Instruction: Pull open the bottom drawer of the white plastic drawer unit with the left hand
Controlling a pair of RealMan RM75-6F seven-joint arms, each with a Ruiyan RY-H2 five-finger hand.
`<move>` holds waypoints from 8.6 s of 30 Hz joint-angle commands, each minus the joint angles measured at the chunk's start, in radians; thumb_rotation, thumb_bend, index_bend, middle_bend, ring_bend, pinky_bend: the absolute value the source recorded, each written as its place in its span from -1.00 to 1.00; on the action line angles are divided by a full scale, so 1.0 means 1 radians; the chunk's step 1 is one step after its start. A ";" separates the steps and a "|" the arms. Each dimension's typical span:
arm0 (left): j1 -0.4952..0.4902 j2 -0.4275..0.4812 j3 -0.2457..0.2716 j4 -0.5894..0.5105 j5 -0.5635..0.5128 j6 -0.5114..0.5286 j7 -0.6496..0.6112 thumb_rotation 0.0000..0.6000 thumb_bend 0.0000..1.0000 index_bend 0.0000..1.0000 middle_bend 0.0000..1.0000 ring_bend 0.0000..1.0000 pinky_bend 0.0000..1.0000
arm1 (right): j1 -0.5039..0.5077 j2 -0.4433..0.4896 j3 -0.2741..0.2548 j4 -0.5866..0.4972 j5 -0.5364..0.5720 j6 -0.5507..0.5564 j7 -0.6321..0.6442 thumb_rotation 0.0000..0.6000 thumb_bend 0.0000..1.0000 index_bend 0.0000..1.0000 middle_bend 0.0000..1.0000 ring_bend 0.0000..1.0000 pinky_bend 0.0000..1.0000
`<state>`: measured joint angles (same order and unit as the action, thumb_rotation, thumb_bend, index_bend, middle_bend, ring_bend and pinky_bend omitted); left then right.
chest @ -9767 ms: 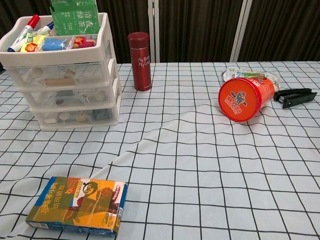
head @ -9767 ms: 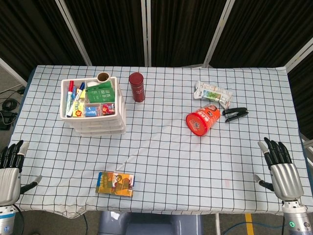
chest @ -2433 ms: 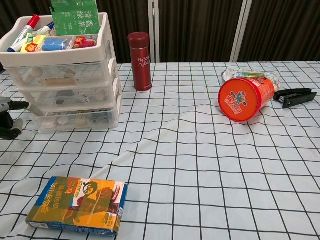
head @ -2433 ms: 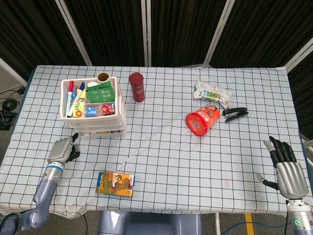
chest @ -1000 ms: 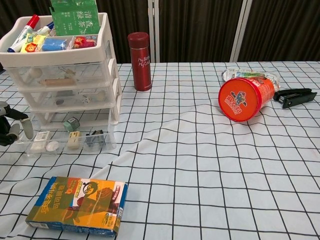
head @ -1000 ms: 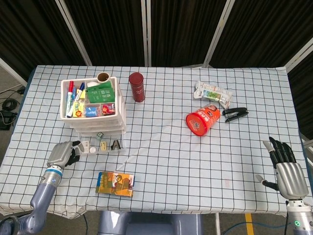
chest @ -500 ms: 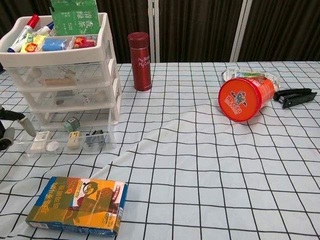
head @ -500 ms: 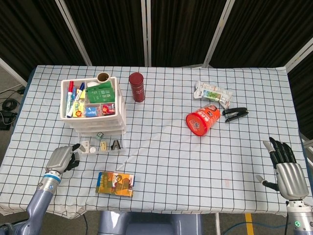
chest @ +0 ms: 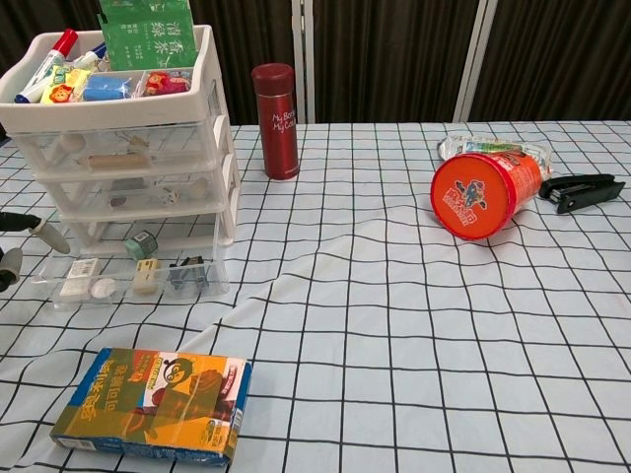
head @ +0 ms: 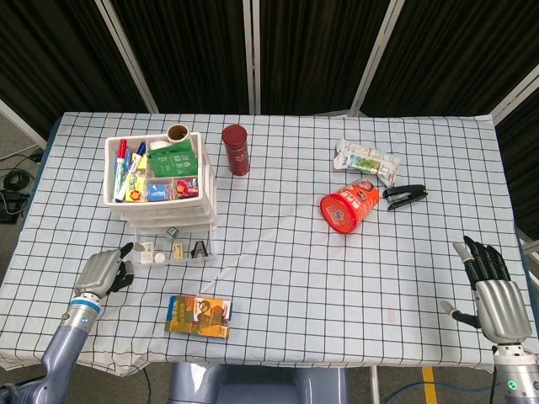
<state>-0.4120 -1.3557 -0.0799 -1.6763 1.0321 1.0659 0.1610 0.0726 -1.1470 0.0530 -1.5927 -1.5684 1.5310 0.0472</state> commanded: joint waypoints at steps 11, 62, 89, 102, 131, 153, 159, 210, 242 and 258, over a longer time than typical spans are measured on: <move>-0.021 0.036 -0.008 -0.057 0.136 0.096 0.139 1.00 -0.04 -0.32 0.99 0.98 0.78 | 0.002 0.003 0.004 -0.001 0.008 -0.007 0.008 1.00 -0.94 -1.00 -1.00 -1.00 -1.00; -0.315 0.021 0.043 -0.054 0.088 -0.055 0.802 1.00 -1.00 -0.66 0.69 0.58 0.43 | 0.012 0.032 0.031 0.007 0.063 -0.037 0.088 1.00 -0.94 -1.00 -1.00 -1.00 -1.00; -0.433 0.036 0.054 0.130 0.279 -0.249 0.521 1.00 -1.00 0.04 1.00 0.94 0.76 | 0.025 0.021 0.061 0.038 0.135 -0.076 0.083 1.00 -0.94 -0.99 -1.00 -1.00 -1.00; -0.480 0.008 0.071 0.232 0.377 -0.298 0.433 1.00 -1.00 0.06 1.00 0.94 0.76 | 0.038 0.004 0.078 0.058 0.187 -0.111 0.059 1.00 -0.94 -0.99 -1.00 -1.00 -1.00; -0.502 -0.127 0.111 0.425 0.490 -0.305 0.313 1.00 -1.00 0.09 1.00 0.94 0.76 | 0.044 -0.004 0.095 0.078 0.216 -0.126 0.059 1.00 -0.94 -0.98 -1.00 -1.00 -1.00; -0.534 -0.156 0.175 0.550 0.658 -0.240 0.128 1.00 -1.00 0.16 1.00 0.94 0.76 | 0.049 -0.021 0.101 0.091 0.237 -0.136 0.030 1.00 -0.94 -0.98 -1.00 -1.00 -1.00; -0.544 -0.167 0.187 0.585 0.685 -0.230 0.083 1.00 -0.99 0.16 1.00 0.94 0.76 | 0.052 -0.029 0.105 0.098 0.247 -0.140 0.016 1.00 -0.94 -0.98 -1.00 -1.00 -1.00; -0.558 -0.148 0.214 0.577 0.706 -0.261 0.059 1.00 -0.58 0.11 1.00 0.94 0.76 | 0.060 -0.049 0.106 0.111 0.259 -0.153 -0.019 1.00 -0.94 -0.98 -1.00 -1.00 -1.00; -0.537 -0.129 0.221 0.541 0.699 -0.255 0.101 1.00 0.05 0.20 1.00 0.94 0.76 | 0.056 -0.043 0.099 0.099 0.242 -0.145 -0.016 1.00 -0.94 -0.98 -1.00 -1.00 -1.00; -0.523 -0.061 0.201 0.457 0.688 -0.225 0.153 1.00 0.05 0.20 1.00 0.94 0.76 | 0.054 -0.038 0.095 0.091 0.230 -0.138 -0.011 1.00 -0.94 -0.99 -1.00 -1.00 -1.00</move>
<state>-0.9369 -1.4228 0.1233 -1.2130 1.7211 0.8374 0.3090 0.1263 -1.1854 0.1475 -1.5017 -1.3389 1.3925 0.0365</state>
